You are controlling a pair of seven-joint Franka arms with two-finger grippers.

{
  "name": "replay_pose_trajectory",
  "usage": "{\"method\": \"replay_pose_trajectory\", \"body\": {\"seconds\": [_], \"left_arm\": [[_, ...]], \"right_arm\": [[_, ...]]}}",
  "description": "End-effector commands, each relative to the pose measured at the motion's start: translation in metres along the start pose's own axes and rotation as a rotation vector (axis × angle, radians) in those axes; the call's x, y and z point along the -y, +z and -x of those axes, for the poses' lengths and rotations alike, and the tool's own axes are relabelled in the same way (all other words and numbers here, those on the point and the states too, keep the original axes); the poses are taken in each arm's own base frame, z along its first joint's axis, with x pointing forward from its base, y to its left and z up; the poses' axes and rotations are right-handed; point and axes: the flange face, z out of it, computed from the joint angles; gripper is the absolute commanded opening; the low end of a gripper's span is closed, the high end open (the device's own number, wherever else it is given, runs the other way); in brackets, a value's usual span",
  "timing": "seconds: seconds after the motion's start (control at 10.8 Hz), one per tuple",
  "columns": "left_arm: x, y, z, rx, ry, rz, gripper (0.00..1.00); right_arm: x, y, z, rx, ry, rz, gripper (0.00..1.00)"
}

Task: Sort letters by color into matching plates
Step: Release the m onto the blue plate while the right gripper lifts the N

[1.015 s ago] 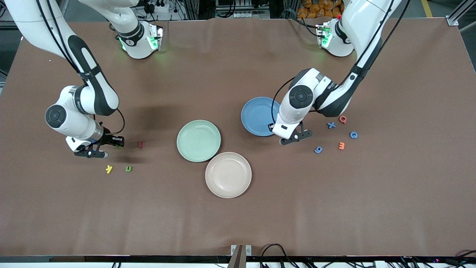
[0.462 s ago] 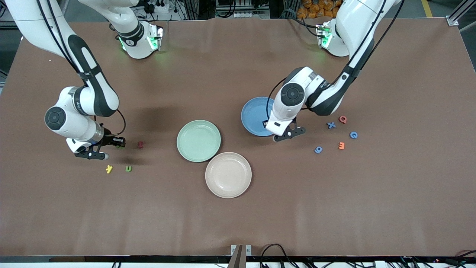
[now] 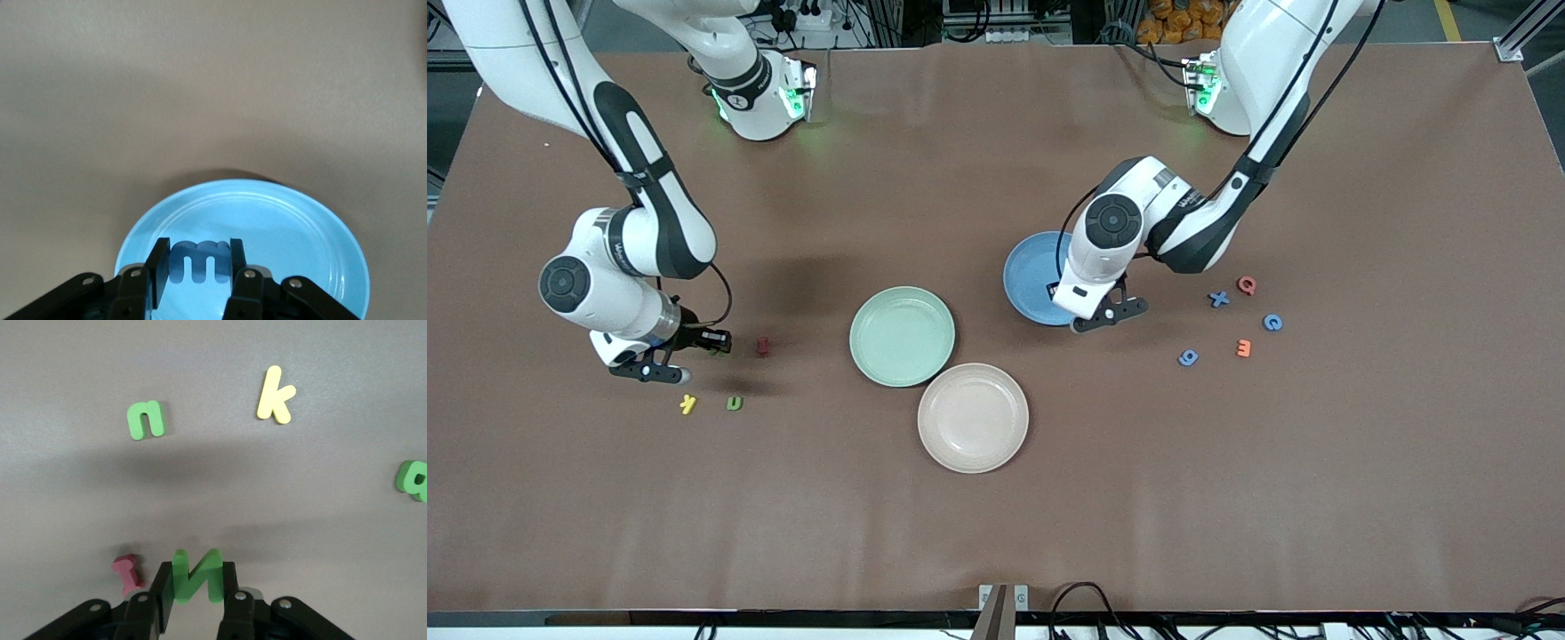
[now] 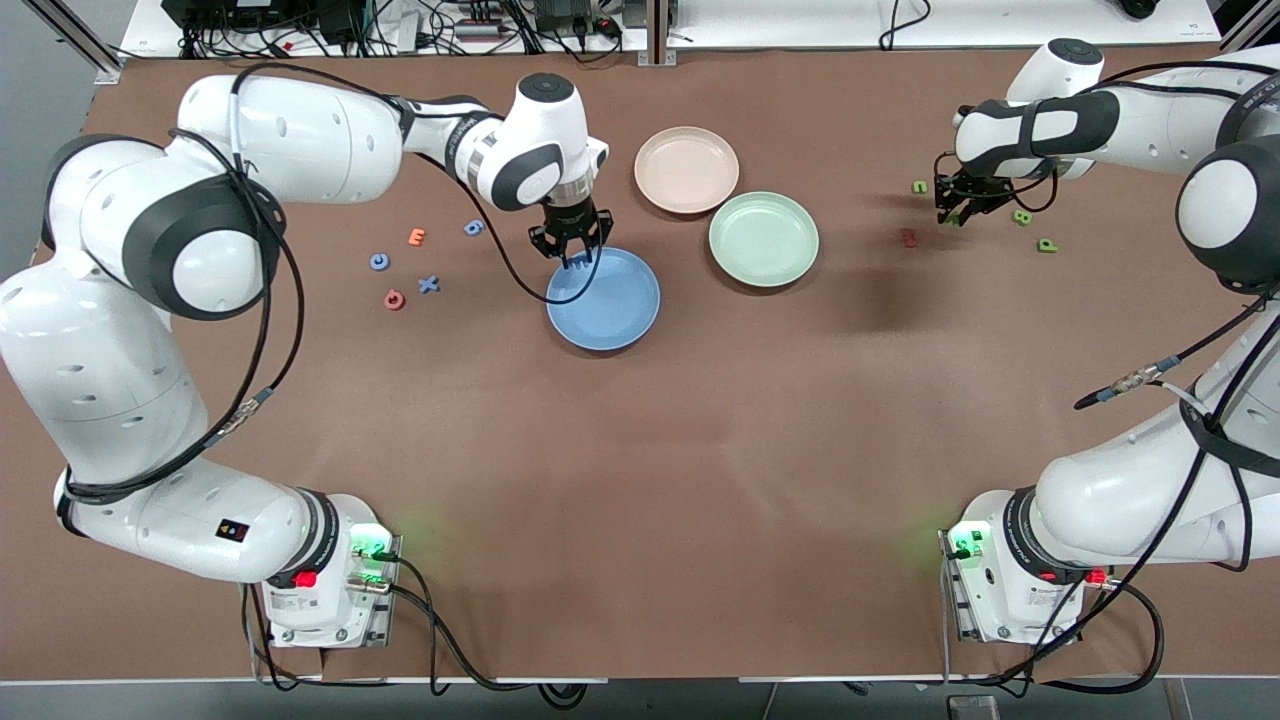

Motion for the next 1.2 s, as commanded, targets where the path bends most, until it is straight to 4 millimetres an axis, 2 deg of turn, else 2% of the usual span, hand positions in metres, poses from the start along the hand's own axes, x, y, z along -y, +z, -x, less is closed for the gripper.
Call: {"method": "replay_pose_trajectory", "body": {"seconds": [0.0, 0.28, 0.55, 0.65, 0.74, 0.83, 0.92, 1.11], "left_arm": [[-0.013, 0.007, 0.012, -0.012, -0.006, -0.023, 0.0], [-0.02, 0.012, 0.022, -0.011, -0.012, -0.025, 0.0], [-0.025, 0.015, 0.017, -0.005, -0.056, -0.018, 0.0], [-0.025, 0.018, 0.017, -0.004, -0.065, -0.02, 0.5], [-0.026, 0.016, 0.018, -0.005, -0.063, -0.018, 0.83], [-0.026, 0.014, 0.017, -0.009, -0.065, -0.014, 0.97], [-0.028, 0.012, 0.015, -0.012, -0.059, -0.011, 1.0], [-0.029, 0.007, 0.013, -0.026, -0.048, -0.006, 1.0]], "right_arm": [[0.022, -0.009, 0.0, -0.005, 0.036, -0.014, 0.27], [0.037, -0.008, 0.002, -0.002, 0.054, -0.018, 0.27], [0.06, -0.007, 0.007, 0.002, 0.081, -0.023, 0.27], [0.069, -0.007, 0.009, 0.002, 0.08, -0.022, 0.27], [0.073, -0.007, 0.011, 0.016, 0.086, -0.018, 0.27], [0.081, -0.007, 0.013, 0.017, 0.083, -0.017, 0.27], [0.085, -0.007, 0.014, 0.017, 0.087, -0.016, 0.27], [0.097, -0.008, 0.015, 0.013, 0.092, -0.017, 0.27]]}}
